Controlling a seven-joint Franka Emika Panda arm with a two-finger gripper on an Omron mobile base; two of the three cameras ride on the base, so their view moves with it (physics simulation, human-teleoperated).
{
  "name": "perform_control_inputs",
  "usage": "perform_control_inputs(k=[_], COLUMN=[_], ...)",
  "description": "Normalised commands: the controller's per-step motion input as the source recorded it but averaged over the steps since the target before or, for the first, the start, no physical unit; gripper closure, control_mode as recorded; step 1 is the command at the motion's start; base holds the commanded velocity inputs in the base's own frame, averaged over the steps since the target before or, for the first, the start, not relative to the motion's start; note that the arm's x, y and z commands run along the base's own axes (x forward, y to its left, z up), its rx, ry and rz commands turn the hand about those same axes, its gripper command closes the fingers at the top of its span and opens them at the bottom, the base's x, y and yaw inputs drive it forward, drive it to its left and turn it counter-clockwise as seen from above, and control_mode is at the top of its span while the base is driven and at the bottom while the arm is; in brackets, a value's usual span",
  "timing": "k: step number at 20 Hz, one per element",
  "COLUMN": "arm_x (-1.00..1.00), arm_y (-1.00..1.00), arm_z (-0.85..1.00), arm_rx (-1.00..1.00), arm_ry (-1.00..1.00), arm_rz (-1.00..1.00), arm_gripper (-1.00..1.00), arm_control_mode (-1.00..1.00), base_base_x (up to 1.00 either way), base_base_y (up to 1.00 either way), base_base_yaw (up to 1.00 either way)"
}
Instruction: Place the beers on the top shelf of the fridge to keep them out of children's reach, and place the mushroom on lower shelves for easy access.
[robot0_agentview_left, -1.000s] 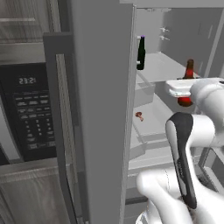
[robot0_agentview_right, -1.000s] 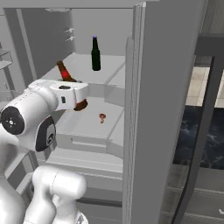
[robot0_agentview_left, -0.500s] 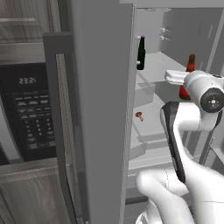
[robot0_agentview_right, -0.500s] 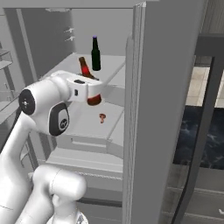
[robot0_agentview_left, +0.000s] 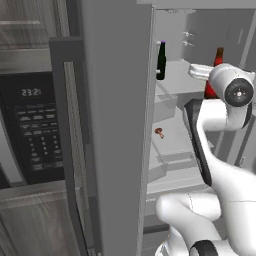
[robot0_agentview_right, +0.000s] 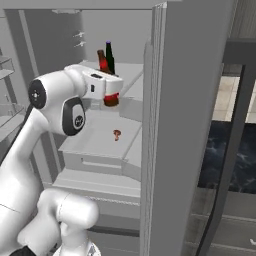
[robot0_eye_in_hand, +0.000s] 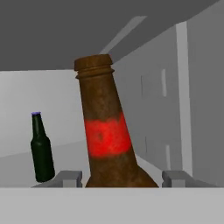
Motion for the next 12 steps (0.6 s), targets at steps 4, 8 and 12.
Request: perform_control_inputs(k=[4,8,12], arm_x=[0.25,0.41,0.39], arm_y=[0.00,-0.15,0.00], arm_z=[0.22,0.02,0.00], arm_rx=[0.03,0.11,0.10], arm_ry=[0.00,0.00,-0.01], arm_rz=[0.00,0.04,0.12], arm_gripper=[1.00,1.00,1.00], arm_control_mode=[-1.00,-1.00,-1.00], base_base_x=[0.00,0.00,0.00], base_base_y=[0.00,0.00,0.00], base_base_yaw=[0.00,0.00,0.00])
